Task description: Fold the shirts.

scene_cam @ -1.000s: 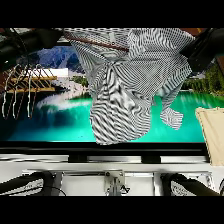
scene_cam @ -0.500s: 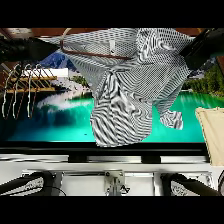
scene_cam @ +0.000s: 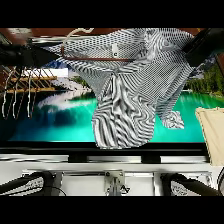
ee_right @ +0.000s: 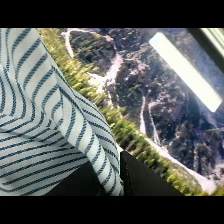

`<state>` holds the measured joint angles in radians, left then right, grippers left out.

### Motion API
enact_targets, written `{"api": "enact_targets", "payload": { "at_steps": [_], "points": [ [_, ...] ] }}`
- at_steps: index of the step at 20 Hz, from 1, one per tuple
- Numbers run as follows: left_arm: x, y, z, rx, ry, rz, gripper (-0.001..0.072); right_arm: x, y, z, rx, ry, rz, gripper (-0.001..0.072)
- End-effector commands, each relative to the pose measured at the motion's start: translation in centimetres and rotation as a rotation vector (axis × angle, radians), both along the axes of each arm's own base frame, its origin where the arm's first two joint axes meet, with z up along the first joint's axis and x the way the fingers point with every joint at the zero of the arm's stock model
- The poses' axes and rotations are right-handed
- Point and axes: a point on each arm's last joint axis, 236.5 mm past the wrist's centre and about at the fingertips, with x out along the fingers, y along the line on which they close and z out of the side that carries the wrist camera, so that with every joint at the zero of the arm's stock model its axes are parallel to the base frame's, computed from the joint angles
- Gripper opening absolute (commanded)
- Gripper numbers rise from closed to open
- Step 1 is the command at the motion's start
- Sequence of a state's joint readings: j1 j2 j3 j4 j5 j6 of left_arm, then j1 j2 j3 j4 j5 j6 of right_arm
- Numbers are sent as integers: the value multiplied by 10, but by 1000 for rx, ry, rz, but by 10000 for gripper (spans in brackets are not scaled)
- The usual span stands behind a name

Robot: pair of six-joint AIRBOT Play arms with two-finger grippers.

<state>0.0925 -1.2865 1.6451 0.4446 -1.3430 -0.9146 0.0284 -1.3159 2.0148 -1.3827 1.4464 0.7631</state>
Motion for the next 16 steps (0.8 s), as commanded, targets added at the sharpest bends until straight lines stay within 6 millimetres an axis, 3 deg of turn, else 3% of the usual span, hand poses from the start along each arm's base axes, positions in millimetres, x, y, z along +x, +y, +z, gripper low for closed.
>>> {"api": "enact_targets", "payload": {
  "at_steps": [1,7,12,16],
  "points": [
    [-4,-9,24,-142,52,-3,54,9,-6,9,-26,-56,-13,84],
    [-4,-13,48,-329,208,33,54,39,-17,49,-64,-274,-44,83],
    [-8,-18,40,-326,267,17,53,52,-30,70,-132,-384,-70,83],
    [-14,-37,36,-339,330,-18,54,67,-36,84,-186,-472,-73,83]
  ]
}}
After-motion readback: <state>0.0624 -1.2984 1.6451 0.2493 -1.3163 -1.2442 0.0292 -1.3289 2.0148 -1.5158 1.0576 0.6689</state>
